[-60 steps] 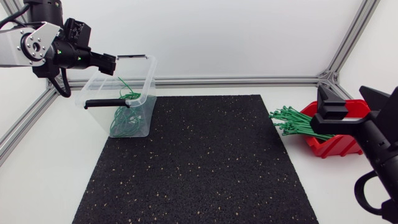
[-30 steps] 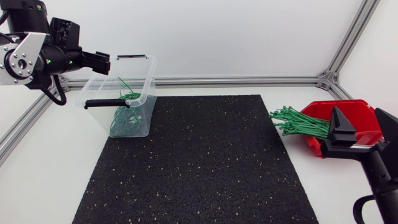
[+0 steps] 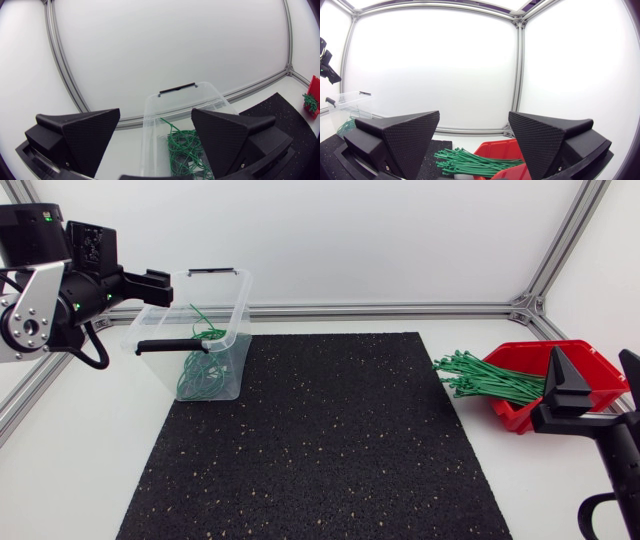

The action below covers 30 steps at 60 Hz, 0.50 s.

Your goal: Take a green cable tie from the red box, thread the tail through the head to close it, then place it in the transparent bin on the left.

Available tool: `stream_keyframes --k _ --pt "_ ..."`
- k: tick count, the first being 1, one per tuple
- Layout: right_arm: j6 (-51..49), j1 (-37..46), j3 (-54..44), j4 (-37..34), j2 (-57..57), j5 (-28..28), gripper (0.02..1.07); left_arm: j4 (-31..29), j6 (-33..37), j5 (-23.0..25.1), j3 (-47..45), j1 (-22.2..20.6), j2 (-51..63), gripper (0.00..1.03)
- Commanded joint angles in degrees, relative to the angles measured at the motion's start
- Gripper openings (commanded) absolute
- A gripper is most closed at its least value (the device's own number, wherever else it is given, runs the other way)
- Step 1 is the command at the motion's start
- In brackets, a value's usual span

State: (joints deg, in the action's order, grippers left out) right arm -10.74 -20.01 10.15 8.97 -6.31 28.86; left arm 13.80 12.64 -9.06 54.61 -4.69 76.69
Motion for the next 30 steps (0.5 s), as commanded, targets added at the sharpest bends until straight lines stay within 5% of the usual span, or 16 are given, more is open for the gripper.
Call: stream_keyframes --k 1,30 --pt "-0.1 1.1 -1.1 -0.5 0.7 -1.1 1.02 3.3 -2.7 -1.5 -4.0 -0.3 -2.4 0.99" --pt "5.9 11.6 -6.1 -5.2 3.8 -16.6 1.02 5.9 -4.0 -1.5 -13.5 -1.4 -12.3 0.99"
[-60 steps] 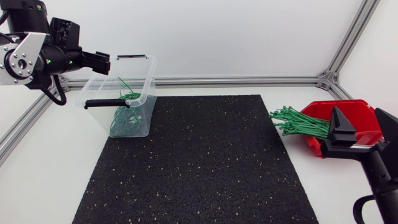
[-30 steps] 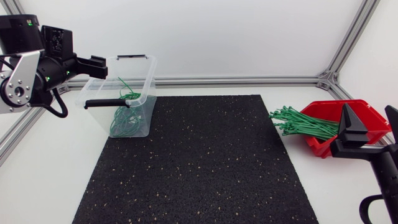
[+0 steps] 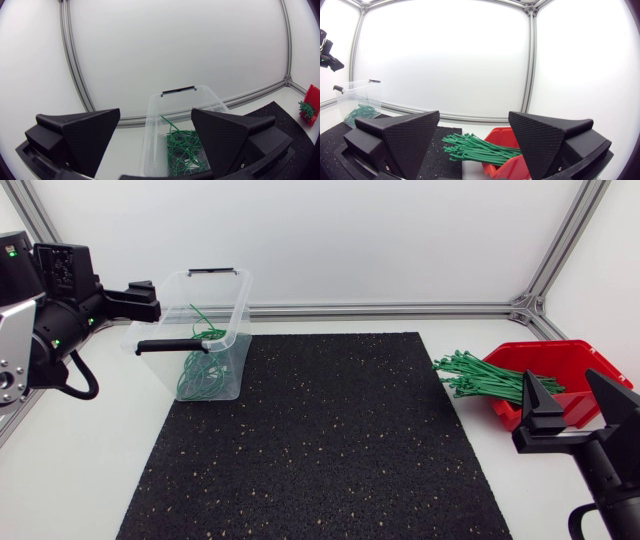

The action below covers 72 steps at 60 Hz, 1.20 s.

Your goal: Take a green cable tie from the red box, thread the tail through the head to close it, then place it in the transparent bin on the left.

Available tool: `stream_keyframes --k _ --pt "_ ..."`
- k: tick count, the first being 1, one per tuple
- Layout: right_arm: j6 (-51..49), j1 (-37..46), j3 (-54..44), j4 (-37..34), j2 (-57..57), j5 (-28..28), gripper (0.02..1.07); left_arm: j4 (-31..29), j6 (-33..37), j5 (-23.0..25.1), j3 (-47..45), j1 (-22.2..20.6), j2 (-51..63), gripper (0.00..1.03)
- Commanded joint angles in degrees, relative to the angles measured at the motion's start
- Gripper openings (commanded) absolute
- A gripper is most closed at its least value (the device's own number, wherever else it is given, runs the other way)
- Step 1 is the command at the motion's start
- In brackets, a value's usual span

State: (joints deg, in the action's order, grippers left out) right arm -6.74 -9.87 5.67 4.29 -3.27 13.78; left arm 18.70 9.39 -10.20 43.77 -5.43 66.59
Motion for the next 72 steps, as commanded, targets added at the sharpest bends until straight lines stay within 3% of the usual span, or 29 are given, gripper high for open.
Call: stream_keyframes --k 1,24,54,72 --pt "2.2 1.9 -1.8 -0.7 0.9 -2.1 1.02 1.0 -0.8 -0.4 -3.0 -0.7 -2.4 0.99" --pt "6.7 9.9 -5.7 -4.3 3.3 -13.8 1.02 1.0 -0.7 -0.4 -15.9 -1.2 -15.8 0.99" --pt "6.7 9.9 -5.7 -4.3 3.3 -13.8 1.02 -0.2 -3.6 -3.3 -30.2 -4.2 -37.9 0.99" --pt "6.7 9.9 -5.7 -4.3 3.3 -13.8 1.02 -6.2 -5.5 1.1 -34.7 -1.1 -47.3 0.98"
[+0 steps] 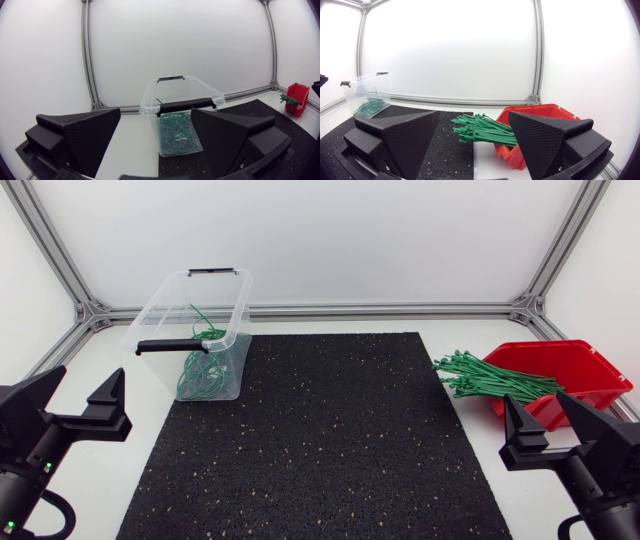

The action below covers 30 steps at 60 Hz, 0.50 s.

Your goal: Take a green cable tie from the red box, thread the tail through the head to close it, then place it in the transparent bin on the left.

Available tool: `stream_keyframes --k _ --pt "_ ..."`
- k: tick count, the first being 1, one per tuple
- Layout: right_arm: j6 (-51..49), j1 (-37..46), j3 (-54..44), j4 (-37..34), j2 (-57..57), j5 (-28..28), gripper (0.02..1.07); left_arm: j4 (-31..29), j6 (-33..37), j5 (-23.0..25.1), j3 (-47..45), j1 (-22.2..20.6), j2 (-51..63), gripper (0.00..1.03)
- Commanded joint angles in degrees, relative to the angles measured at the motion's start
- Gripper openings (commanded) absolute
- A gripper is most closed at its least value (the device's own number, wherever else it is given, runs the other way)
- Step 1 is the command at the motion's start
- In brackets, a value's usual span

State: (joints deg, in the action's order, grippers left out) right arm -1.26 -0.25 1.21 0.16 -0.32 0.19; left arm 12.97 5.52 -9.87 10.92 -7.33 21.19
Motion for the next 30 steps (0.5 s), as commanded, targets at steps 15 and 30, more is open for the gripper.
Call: stream_keyframes --k 15,30 --pt "1.3 0.3 -1.2 -0.2 0.3 -0.2 1.02 -5.7 -3.2 4.6 -5.6 3.5 -10.0 0.98" --pt "1.3 0.3 -1.2 -0.2 0.3 -0.2 1.02 -10.6 -4.8 8.2 -9.2 6.1 -17.6 0.98"
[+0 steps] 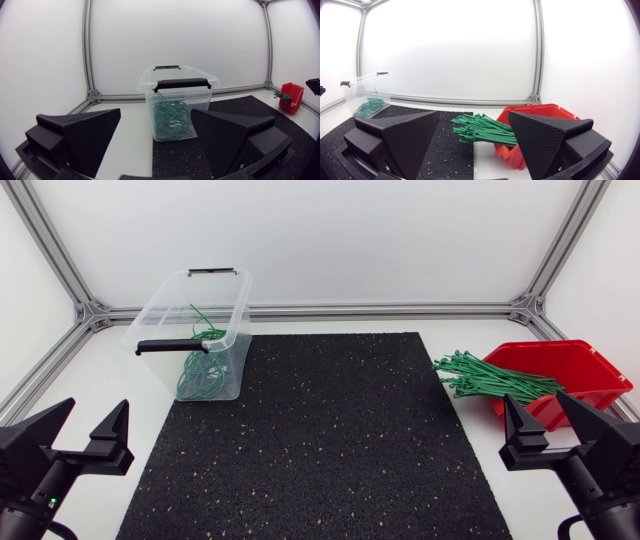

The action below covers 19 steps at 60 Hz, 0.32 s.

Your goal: Take a green cable tie from the red box, thread the tail through the head to close it, then place it in the transparent bin on the left.

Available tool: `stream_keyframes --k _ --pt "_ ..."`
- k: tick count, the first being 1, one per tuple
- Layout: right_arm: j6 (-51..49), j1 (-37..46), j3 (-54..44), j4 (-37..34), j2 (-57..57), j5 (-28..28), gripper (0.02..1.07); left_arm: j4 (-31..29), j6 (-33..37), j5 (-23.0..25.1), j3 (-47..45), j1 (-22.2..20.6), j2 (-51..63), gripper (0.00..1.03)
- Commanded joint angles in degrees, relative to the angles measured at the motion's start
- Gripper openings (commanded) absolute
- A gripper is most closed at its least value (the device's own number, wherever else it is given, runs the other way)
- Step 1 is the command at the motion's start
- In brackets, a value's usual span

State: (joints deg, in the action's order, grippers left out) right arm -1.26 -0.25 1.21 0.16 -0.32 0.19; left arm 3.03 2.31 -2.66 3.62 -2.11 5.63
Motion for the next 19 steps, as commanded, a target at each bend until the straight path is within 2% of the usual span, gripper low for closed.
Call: stream_keyframes --k 1,7,19 --pt "1.3 0.3 -1.2 -0.2 0.3 -0.2 1.02 -1.1 -1.7 1.3 -2.2 1.1 -2.7 0.98" --pt "1.3 0.3 -1.2 -0.2 0.3 -0.2 1.02 -3.0 -2.3 2.7 -3.6 2.1 -5.6 0.98" --pt "1.3 0.3 -1.2 -0.2 0.3 -0.2 1.02 -3.0 -2.3 2.7 -3.6 2.1 -5.6 0.98"
